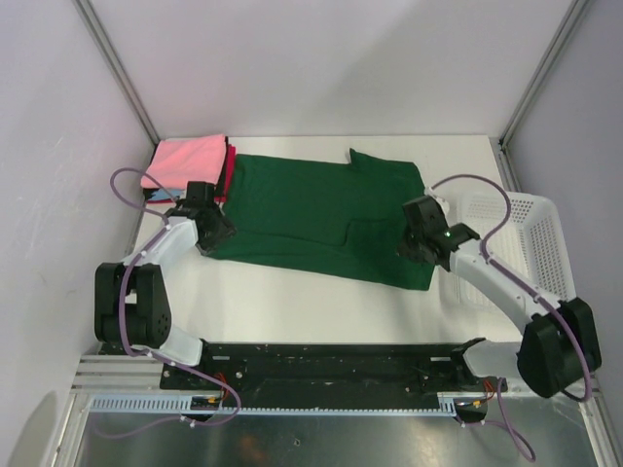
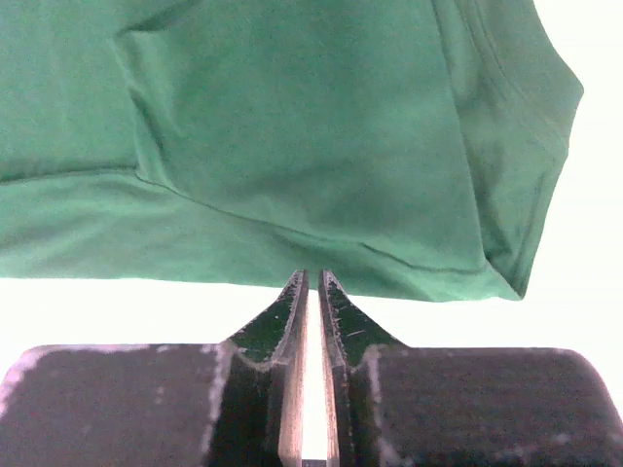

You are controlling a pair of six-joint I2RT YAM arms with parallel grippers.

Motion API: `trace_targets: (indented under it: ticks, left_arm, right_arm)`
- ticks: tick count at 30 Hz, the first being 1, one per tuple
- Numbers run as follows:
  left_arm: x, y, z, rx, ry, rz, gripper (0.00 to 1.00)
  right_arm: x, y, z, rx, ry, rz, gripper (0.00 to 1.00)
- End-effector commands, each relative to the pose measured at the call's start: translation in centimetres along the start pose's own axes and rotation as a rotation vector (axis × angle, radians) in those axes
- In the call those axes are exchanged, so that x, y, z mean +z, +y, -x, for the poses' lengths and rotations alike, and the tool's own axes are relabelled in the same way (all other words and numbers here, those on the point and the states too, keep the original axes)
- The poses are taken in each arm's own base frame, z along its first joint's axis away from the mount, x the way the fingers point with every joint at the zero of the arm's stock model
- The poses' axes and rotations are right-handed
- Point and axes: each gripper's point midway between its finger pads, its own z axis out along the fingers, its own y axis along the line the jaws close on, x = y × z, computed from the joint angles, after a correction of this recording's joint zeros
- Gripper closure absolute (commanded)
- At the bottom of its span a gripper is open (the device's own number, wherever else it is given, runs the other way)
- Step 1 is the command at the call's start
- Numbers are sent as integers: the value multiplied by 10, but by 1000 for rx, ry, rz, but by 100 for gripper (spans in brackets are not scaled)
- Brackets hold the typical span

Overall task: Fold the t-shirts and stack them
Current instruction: Fold the flattened tshirt in 1/3 of the way

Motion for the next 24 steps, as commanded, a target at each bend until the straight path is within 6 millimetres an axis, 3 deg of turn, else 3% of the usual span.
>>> trace_targets:
  ticks: [1, 7, 18, 24]
  left_arm:
    - [-8, -8, 3, -12, -21, -41, 37]
    - [-9, -6, 3, -18, -24, -37, 37]
    - [-11, 4, 4, -18, -39, -18, 36]
    - [-10, 29, 3, -54, -38, 15, 37]
  right_arm:
    - [-5, -17, -29, 81, 51, -7, 89]
    - [5, -30, -41, 93, 99, -20, 90]
    - [53, -70, -31, 133, 134, -126, 94]
    - [63, -91, -29, 126, 132, -198, 93]
